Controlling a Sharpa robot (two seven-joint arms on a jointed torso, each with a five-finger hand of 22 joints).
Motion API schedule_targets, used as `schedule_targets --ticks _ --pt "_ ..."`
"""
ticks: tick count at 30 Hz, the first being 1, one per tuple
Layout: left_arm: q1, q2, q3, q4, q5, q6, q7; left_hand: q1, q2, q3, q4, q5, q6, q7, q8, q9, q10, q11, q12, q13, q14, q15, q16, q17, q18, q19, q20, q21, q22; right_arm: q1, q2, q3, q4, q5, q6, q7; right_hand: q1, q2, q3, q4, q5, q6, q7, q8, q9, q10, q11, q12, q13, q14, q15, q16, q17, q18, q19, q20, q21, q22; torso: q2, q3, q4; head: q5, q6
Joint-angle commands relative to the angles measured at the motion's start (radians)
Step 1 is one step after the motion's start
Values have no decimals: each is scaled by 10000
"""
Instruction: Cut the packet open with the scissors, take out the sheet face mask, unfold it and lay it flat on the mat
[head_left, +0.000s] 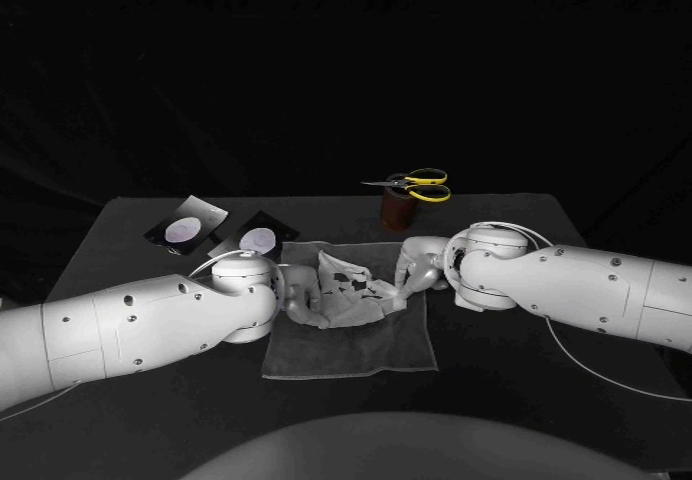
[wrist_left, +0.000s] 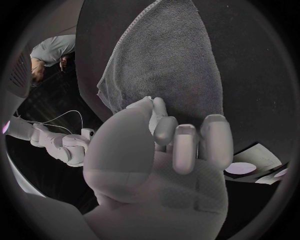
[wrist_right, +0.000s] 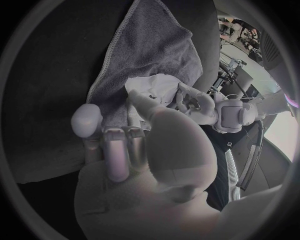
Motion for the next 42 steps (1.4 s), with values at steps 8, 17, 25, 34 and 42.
schedule_targets --ticks 8,17,25,34,42 --pt "-223 -77 -212 -126 60 1125 -552 54 -30 -27 68 29 -57 126 -21 -388 34 28 15 2 735 -51 58 1257 -114 12 -67 35 496 98 -39 4 -11 -509 -207 -76 -102 7 75 8 33 88 -6 31 300 1041 -88 34 2627 1065 -53 34 2625 13 -12 -14 0 31 5 3 2 2 1" --pt "-222 -100 -212 -124 65 1119 -560 52 -35 -31 68 29 -68 129 -10 -395 24 30 2 -14 731 -49 55 1241 -111 3 -66 25 484 166 38 7 -82 -577 -156 -40 -128 -21 86 -13 32 67 -3 33 307 1041 -86 34 2627 1065 -51 34 2625 20 -39 -10 -35 11 3 -6 3 10 1" --pt "-221 -106 -212 -125 84 1042 -554 46 -45 -38 70 28 -84 135 -7 -402 -10 34 -36 -83 720 -47 47 1198 -101 -19 -66 -1 451 208 85 6 -106 -659 296 -203 -184 -129 99 -87 31 -22 2 32 329 1041 -78 34 2627 1065 -40 34 2625 58 -171 4 -218 -104 -8 -9 -3 11 1" --pt "-221 -166 -210 -100 356 154 -263 -213 -279 -319 92 27 -494 334 -17 -531 -689 203 -721 -1241 582 89 -70 680 10 -335 -10 -359 11 222 -21 2 112 -436 -226 -188 -1197 -1014 -977 264 36 -1693 771 -932 -78 880 584 -466 2228 1033 502 -11 2529 154 -771 319 -1061 -608 -4 -4 -7 -10 1" --pt "-214 -270 -201 -56 681 -606 29 -421 -457 -925 104 27 -892 495 88 -642 -1561 363 -1656 -2683 477 233 -195 309 123 -649 122 -743 -433 220 -165 -5 231 -284 -730 -198 -1354 -1125 -1756 557 40 -2048 871 -1125 -177 789 689 -688 2053 976 609 -80 2383 261 -997 523 -1410 -802 -2 -4 -5 -51 1"
